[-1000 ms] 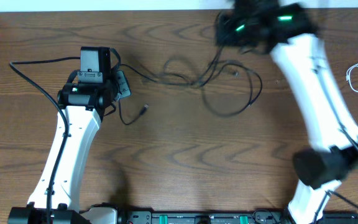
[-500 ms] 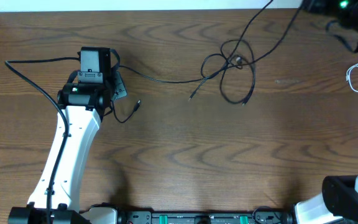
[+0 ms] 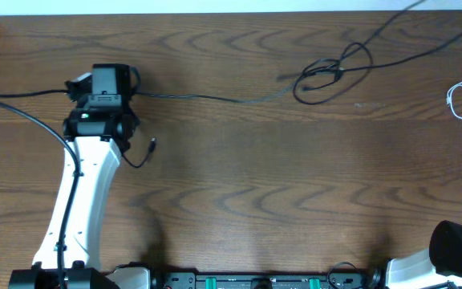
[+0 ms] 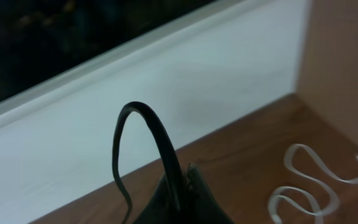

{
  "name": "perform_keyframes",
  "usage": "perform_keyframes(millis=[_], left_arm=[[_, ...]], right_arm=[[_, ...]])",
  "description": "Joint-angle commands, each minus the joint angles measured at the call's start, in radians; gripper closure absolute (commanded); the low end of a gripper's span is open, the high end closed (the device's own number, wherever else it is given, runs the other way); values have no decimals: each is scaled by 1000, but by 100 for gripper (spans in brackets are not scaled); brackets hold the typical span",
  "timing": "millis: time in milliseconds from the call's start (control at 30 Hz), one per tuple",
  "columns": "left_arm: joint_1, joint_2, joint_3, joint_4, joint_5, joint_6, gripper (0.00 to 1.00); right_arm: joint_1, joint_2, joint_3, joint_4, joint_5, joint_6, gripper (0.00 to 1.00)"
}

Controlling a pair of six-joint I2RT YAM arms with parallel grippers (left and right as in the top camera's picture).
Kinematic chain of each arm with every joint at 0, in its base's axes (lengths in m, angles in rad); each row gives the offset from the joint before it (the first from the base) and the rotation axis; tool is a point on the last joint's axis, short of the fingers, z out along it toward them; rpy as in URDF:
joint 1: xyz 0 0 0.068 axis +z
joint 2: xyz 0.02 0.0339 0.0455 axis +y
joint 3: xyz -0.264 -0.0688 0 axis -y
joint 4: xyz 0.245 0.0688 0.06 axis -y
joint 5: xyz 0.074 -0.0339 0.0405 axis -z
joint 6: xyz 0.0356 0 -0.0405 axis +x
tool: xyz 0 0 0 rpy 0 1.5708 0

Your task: Untangle cables

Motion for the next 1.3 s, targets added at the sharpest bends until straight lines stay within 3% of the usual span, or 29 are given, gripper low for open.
perform_keyframes(millis=[0, 233, 667, 800, 900, 1033, 1267], left_arm=[[52, -8, 8, -8, -58, -57, 93], [143, -8, 8, -17, -58, -57, 93], [317, -7, 8, -13, -71, -106, 93], [326, -7, 8, 24, 68, -79, 92], [296, -9, 9, 90, 230, 56, 93], [235, -35, 11, 182, 396, 192, 93], [196, -151, 29, 347, 612, 217, 92]], right_arm=[[-64, -31, 10, -3, 68, -21, 99], [-166, -21, 8, -48, 60, -17, 99], [-166, 36, 6, -88, -64, -16, 99], [-147, 72, 6, -116, -286, -38, 99], [-93, 116, 6, -167, -427, -109, 99], [34, 182, 6, -282, -433, -193, 99], [222, 310, 6, -397, -357, -216, 99]])
